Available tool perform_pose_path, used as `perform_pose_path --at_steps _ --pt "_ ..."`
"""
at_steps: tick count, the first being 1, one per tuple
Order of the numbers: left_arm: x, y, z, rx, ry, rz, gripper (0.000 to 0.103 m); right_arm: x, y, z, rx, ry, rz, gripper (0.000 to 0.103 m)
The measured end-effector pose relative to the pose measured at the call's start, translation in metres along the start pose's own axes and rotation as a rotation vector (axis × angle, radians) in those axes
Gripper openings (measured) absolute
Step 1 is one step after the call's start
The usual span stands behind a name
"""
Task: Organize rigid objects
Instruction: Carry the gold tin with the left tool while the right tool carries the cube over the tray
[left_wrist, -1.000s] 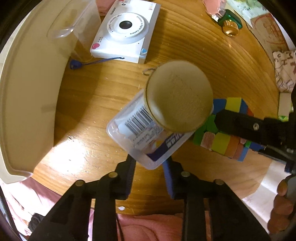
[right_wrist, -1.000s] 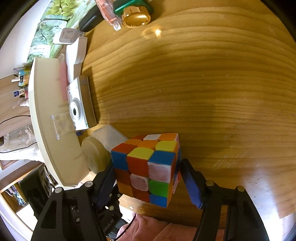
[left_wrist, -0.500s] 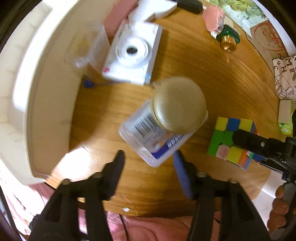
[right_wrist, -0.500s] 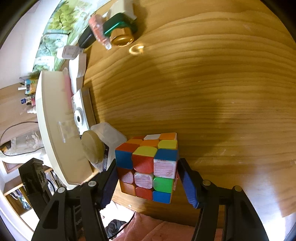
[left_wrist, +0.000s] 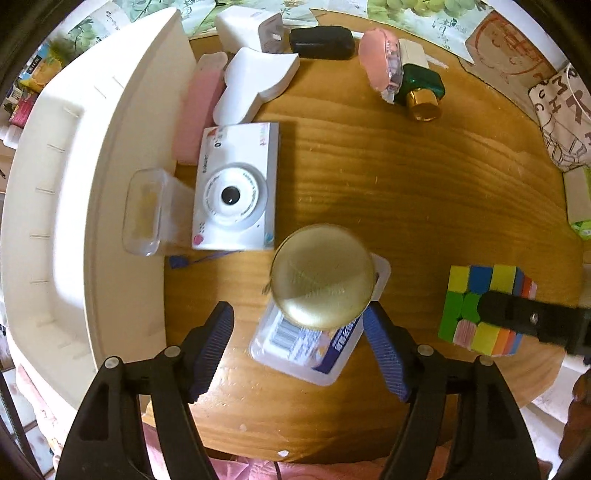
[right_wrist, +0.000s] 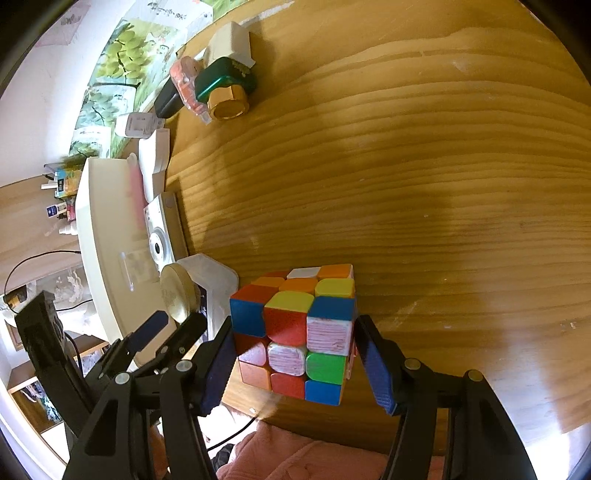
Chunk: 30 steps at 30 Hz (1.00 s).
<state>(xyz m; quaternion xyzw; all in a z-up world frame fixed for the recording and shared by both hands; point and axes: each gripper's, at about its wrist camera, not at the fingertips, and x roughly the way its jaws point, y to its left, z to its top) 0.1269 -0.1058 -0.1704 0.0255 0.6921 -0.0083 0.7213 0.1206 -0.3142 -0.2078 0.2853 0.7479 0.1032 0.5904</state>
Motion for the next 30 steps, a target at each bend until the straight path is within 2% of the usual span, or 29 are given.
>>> perform_pose_path --at_steps 5,9,10,18,30 --pt "0.001 -0.002 0.013 -0.046 -0.002 -0.033 0.075 -0.002 -0.001 0.001 -0.002 -0.007 -0.010 0.063" --pt "0.007 0.005 0.013 -0.088 0.014 -0.102 0.059 -0.005 -0.002 0.002 -0.008 -0.014 -0.014 0.064" --pt "0.007 0.008 0.011 -0.097 0.019 -0.117 0.058 -0.006 -0.002 0.002 -0.010 -0.017 -0.015 0.064" --pt "-0.006 0.021 -0.004 -0.111 -0.008 -0.122 0.058 -0.010 0.004 -0.003 -0.046 -0.033 -0.013 0.064" --pt "-0.060 0.024 -0.036 -0.068 -0.127 -0.133 0.058 -0.020 0.039 -0.033 -0.164 -0.116 -0.026 0.064"
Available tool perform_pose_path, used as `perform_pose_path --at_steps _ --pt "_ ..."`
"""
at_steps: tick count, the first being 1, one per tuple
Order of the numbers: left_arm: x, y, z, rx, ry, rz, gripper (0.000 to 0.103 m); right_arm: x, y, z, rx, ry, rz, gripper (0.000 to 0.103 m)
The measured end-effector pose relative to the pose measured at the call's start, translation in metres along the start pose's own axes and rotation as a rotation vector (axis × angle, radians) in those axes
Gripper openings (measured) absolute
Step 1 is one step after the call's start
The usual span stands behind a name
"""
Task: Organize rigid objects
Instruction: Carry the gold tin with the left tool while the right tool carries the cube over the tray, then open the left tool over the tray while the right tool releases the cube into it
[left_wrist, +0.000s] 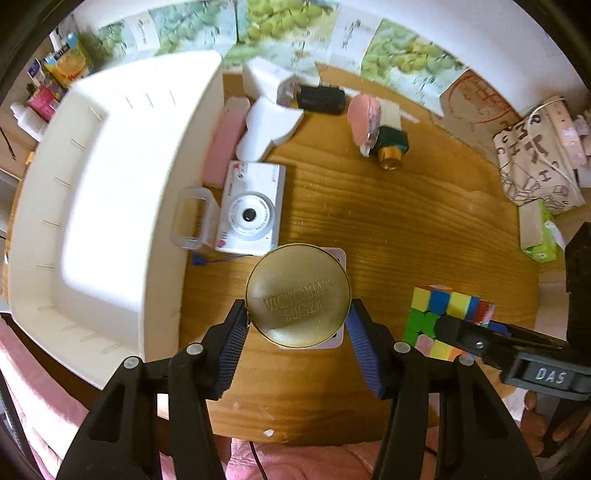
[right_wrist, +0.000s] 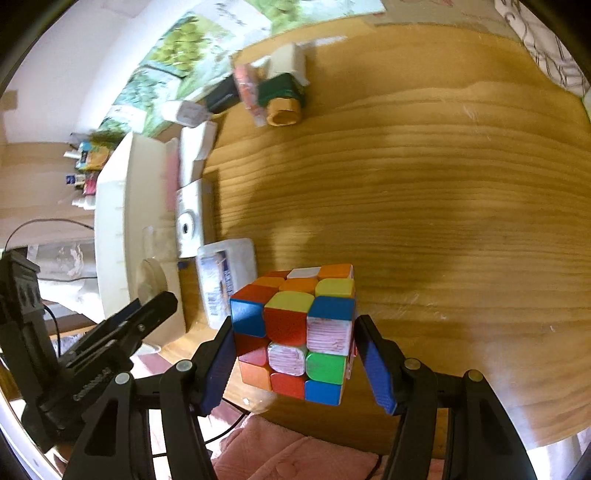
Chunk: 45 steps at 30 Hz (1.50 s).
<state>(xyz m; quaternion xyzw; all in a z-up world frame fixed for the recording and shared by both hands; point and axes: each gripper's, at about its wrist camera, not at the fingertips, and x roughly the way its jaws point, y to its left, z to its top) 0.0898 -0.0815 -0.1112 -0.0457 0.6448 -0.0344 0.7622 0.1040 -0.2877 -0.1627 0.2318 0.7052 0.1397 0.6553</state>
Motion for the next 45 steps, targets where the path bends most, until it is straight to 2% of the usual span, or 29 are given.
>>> perform_pose_path --at_steps 3,12,25,34,39,45 --pt "-0.014 0.007 0.000 0.030 -0.023 -0.001 0.058 -0.003 0.017 -0.010 -0.035 -0.041 0.003 0.064" --pt "-0.045 0.041 0.000 0.132 -0.092 -0.020 0.058 -0.002 0.071 -0.040 -0.029 -0.137 0.040 0.064" --pt "-0.064 0.149 0.006 0.174 -0.168 -0.028 0.058 0.022 0.189 -0.055 -0.104 -0.297 0.121 0.064" --pt "-0.061 0.222 0.025 0.145 -0.171 -0.013 0.058 0.056 0.256 -0.061 -0.153 -0.323 0.115 0.064" --pt "-0.055 0.250 0.033 0.114 -0.173 -0.001 0.058 0.075 0.273 -0.058 -0.170 -0.312 0.127 0.064" --pt "-0.050 0.262 0.035 0.118 -0.148 0.008 0.058 0.090 0.281 -0.051 -0.140 -0.281 0.135 0.064"
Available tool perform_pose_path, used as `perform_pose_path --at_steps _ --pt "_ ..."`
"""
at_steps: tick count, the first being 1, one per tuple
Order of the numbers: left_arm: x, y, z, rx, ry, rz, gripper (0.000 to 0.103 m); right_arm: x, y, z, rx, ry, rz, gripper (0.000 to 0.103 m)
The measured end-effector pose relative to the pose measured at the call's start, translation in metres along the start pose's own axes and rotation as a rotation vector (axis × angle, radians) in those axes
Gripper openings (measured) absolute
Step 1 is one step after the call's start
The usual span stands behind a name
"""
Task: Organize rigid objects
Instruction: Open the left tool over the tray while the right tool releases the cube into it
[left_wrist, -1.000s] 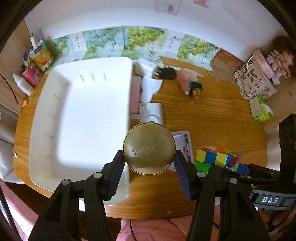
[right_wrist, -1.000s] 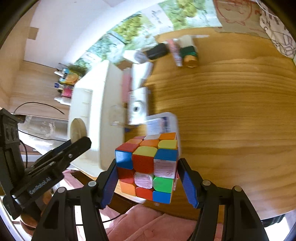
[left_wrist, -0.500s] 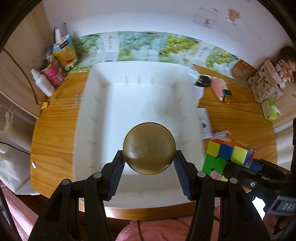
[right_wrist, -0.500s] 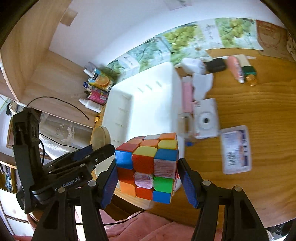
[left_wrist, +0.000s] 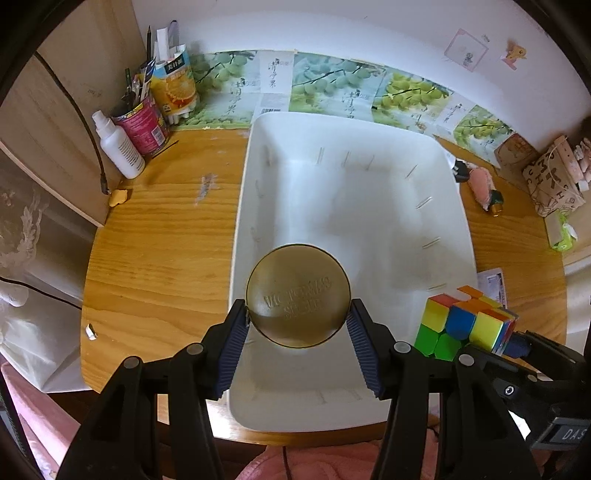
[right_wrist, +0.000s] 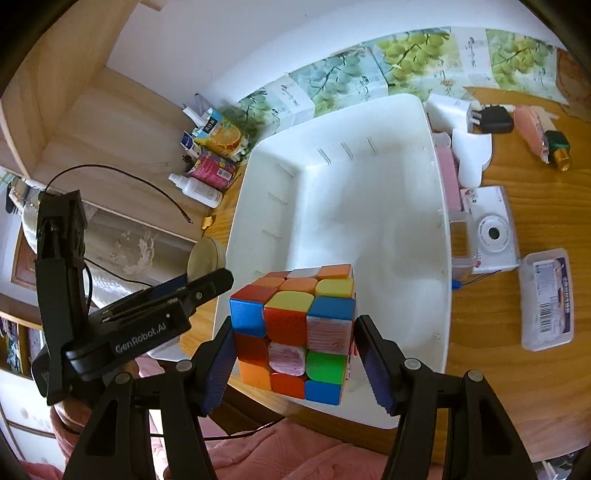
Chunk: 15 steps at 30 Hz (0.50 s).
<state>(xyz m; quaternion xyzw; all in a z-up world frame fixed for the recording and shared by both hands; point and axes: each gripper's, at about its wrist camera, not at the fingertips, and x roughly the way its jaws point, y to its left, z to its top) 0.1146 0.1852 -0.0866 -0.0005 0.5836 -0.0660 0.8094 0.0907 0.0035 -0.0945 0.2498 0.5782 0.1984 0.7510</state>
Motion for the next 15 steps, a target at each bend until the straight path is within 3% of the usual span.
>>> perform_pose_path --at_steps 3,8,15 --pt "0.001 0.003 0.002 -0.009 0.006 -0.008 0.059 0.002 -0.001 -0.001 0.016 0.012 0.008 0.066" --pt "-0.005 0.003 0.004 -0.021 -0.037 -0.002 0.071 0.001 -0.007 0.001 0.034 0.003 0.020 0.072" --pt "-0.018 -0.006 0.004 -0.014 -0.106 -0.006 0.074 -0.020 -0.004 0.003 -0.037 -0.094 -0.022 0.075"
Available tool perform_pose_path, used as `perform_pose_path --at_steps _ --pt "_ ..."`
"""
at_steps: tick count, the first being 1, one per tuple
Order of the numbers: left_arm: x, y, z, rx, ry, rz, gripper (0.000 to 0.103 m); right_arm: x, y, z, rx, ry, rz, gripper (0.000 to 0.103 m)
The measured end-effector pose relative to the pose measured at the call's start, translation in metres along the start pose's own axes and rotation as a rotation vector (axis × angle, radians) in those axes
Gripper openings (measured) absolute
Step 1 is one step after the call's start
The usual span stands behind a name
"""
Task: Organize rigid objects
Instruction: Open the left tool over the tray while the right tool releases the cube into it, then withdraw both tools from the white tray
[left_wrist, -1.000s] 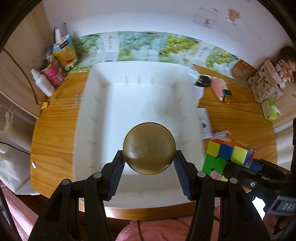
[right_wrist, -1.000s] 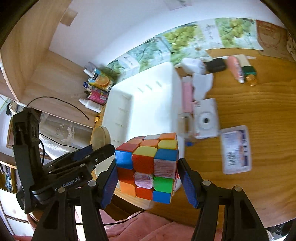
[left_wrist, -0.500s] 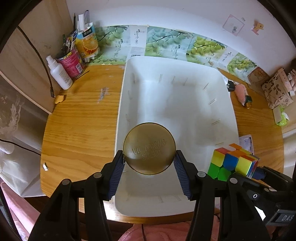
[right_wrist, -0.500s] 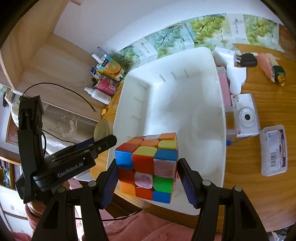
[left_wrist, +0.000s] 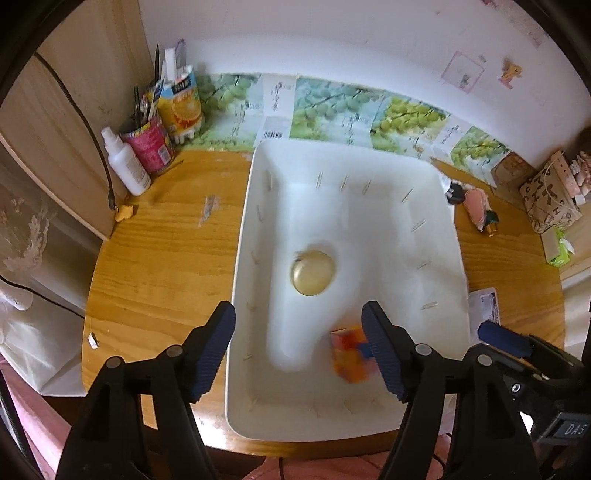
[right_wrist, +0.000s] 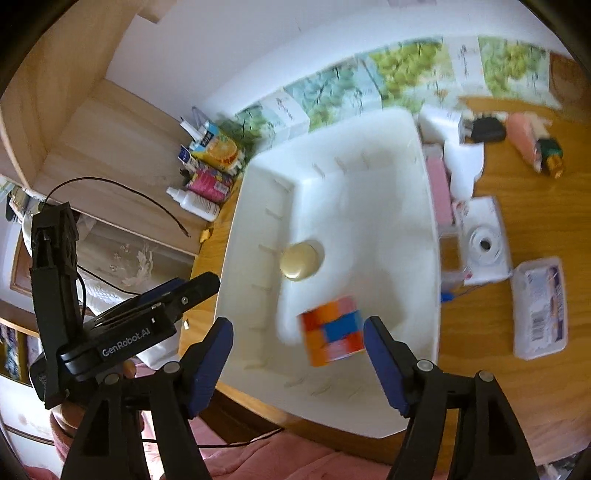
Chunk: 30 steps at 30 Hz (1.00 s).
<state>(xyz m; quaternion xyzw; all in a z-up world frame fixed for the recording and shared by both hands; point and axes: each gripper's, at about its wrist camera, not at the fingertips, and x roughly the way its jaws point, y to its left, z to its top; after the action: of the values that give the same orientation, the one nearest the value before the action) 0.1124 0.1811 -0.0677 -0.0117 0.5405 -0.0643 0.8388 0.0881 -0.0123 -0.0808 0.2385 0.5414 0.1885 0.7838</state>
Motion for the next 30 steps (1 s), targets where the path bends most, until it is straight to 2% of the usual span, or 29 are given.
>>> perform_pose_path --at_steps 9,18,25,30 --pt "-0.023 -0.023 -0.002 -0.029 -0.116 -0.037 0.074 -0.042 -0.013 0.000 -0.104 -0.140 -0.021 0.076" --pt "-0.047 -0.060 -0.008 -0.059 -0.221 -0.055 0.074 -0.098 -0.042 0.000 -0.202 -0.283 -0.045 0.077" --pt "-0.056 -0.090 -0.015 -0.080 -0.257 -0.044 0.074 -0.129 -0.081 0.008 -0.198 -0.317 -0.001 0.077" --pt "-0.057 -0.112 -0.020 -0.091 -0.262 -0.024 0.074 -0.149 -0.103 0.007 -0.251 -0.349 -0.018 0.077"
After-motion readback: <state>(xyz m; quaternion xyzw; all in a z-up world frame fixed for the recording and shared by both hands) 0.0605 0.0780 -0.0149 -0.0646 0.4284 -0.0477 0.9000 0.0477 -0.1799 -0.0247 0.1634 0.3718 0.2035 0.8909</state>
